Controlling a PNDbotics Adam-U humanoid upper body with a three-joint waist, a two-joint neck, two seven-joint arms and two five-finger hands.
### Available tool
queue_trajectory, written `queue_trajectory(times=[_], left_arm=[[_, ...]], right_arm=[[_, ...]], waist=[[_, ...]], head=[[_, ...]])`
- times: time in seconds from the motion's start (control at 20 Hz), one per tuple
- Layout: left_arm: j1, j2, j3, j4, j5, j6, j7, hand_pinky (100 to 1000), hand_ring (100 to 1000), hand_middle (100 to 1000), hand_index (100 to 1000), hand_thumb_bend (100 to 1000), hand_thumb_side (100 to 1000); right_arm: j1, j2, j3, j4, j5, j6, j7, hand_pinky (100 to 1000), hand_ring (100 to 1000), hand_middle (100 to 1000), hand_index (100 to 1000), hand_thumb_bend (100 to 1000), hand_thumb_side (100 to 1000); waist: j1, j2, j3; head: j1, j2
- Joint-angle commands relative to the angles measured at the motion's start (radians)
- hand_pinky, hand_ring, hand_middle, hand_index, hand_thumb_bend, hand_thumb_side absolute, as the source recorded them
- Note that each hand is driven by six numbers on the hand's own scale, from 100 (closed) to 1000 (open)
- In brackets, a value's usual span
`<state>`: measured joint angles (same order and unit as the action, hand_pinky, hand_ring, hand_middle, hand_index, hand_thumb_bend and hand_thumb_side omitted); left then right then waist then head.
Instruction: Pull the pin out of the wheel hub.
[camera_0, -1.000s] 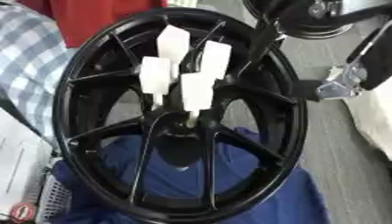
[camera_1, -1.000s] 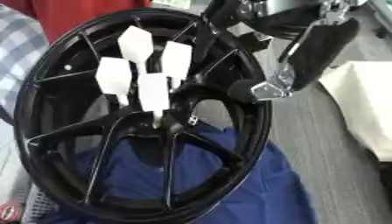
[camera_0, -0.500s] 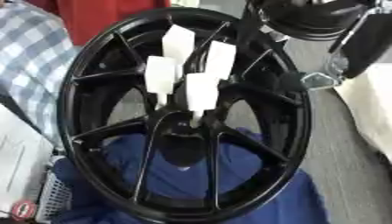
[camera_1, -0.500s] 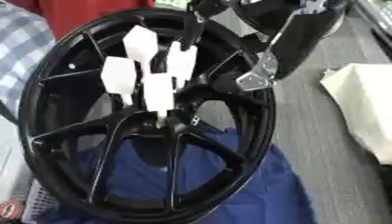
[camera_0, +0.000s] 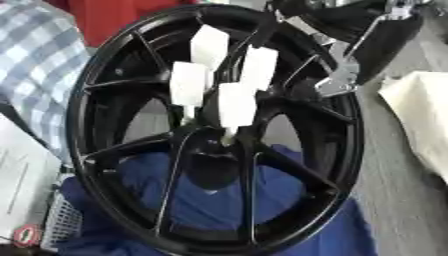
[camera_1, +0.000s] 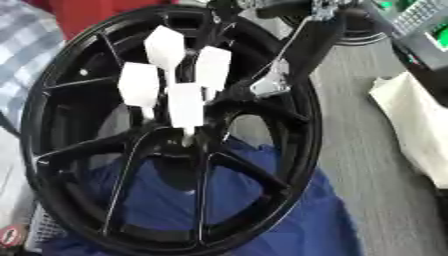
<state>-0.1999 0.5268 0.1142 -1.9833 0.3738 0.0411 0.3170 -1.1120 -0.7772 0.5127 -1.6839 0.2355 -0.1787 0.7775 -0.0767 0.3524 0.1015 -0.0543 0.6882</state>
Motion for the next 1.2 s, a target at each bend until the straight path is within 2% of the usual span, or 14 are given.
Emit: queue_trajectory(times=[0.05, 0.3, 0.75, 0.95, 1.2], left_arm=[[-0.009, 0.025, 0.002, -0.017, 0.002, -0.001, -0.004, 810, 768, 713, 786, 623, 452], [-0.010, 0.024, 0.001, -0.017, 0.003, 0.000, -0.006, 811, 768, 714, 787, 621, 452], [-0.011, 0.023, 0.001, -0.017, 0.003, 0.001, -0.008, 812, 768, 715, 787, 617, 452], [-0.012, 0.023, 0.001, -0.017, 0.003, 0.002, -0.009, 812, 768, 716, 787, 614, 452], [-0.015, 0.019, -0.001, -0.017, 0.004, 0.002, -0.010, 812, 767, 716, 787, 611, 453]], right_arm=[[-0.018, -0.010, -0.001, 0.000, 0.040, 0.049, -0.027, 855, 825, 768, 888, 390, 539], [-0.016, -0.005, 0.003, -0.003, 0.077, 0.149, -0.064, 848, 821, 756, 896, 410, 572], [-0.015, 0.011, 0.025, 0.009, 0.103, 0.314, -0.056, 821, 785, 712, 872, 399, 616], [-0.016, 0.017, 0.031, 0.017, 0.099, 0.358, -0.051, 810, 775, 694, 847, 391, 611], [-0.020, 0.029, 0.043, 0.038, 0.128, 0.379, -0.057, 799, 771, 685, 831, 417, 602]], waist=[[0.004, -0.014, 0.001], [0.000, -0.012, -0.001], [-0.005, -0.011, -0.003], [-0.007, -0.008, -0.005], [-0.010, -0.004, -0.006]], head=[[-0.002, -0.009], [0.001, -0.007], [0.002, -0.004], [0.003, -0.002], [0.000, -0.006]])
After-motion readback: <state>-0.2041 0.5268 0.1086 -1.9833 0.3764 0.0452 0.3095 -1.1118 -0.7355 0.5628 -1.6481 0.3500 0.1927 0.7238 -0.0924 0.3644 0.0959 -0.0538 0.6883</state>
